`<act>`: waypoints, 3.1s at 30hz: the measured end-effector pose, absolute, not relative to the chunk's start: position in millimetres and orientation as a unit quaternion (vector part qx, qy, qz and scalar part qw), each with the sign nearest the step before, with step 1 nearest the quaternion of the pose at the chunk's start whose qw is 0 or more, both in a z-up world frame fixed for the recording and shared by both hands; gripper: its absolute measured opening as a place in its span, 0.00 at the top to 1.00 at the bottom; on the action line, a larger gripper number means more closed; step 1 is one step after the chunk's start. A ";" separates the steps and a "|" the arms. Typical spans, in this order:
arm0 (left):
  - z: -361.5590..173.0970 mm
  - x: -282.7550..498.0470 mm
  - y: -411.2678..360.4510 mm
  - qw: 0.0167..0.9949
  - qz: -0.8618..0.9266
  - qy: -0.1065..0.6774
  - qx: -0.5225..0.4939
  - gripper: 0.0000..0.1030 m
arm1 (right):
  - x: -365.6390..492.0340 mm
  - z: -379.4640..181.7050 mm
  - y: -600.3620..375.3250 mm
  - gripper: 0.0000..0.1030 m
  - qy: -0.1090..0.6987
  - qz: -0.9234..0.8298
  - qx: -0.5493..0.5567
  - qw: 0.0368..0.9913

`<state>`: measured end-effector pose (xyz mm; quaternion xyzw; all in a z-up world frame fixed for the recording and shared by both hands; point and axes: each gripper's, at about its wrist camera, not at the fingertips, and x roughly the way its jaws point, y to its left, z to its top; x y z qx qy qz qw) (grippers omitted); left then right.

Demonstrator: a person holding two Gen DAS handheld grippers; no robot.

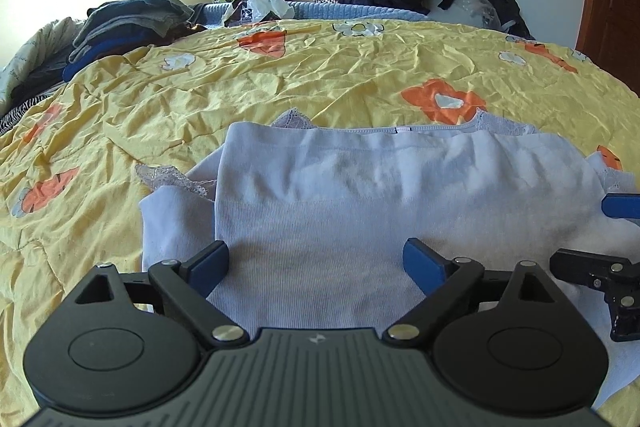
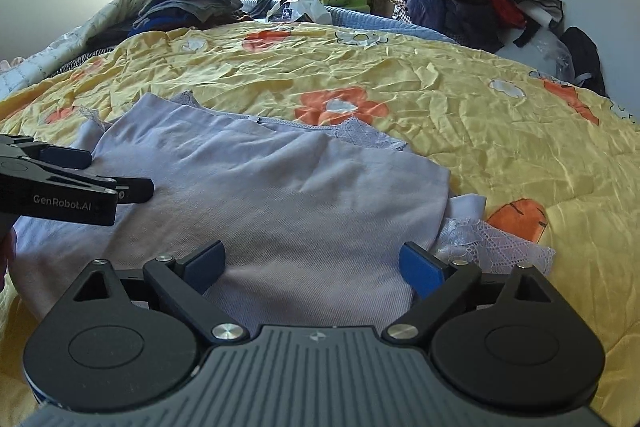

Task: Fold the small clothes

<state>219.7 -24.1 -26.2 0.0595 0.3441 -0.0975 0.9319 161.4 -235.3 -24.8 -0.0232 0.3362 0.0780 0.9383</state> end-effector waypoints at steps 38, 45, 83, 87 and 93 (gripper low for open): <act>-1.7 234.7 115.2 0.912 -0.104 0.369 -0.146 0.02 | 64.1 -3.6 -129.7 0.03 0.189 0.063 -0.220 0.955; -4.7 223.6 123.1 0.921 -0.089 0.348 -0.152 0.02 | 90.3 5.2 -192.7 0.08 0.231 0.044 -0.165 0.958; -42.1 324.3 108.5 0.800 -0.312 0.411 -0.306 0.01 | 73.3 -47.1 -17.6 0.04 0.174 0.087 -0.347 0.917; -39.9 337.2 96.9 0.798 -0.311 0.422 -0.296 0.01 | 85.1 -49.6 -6.3 0.18 0.171 0.106 -0.361 0.911; -34.4 346.1 76.0 0.821 -0.290 0.437 -0.226 0.53 | 87.3 -54.5 2.9 0.59 0.179 0.133 -0.368 0.903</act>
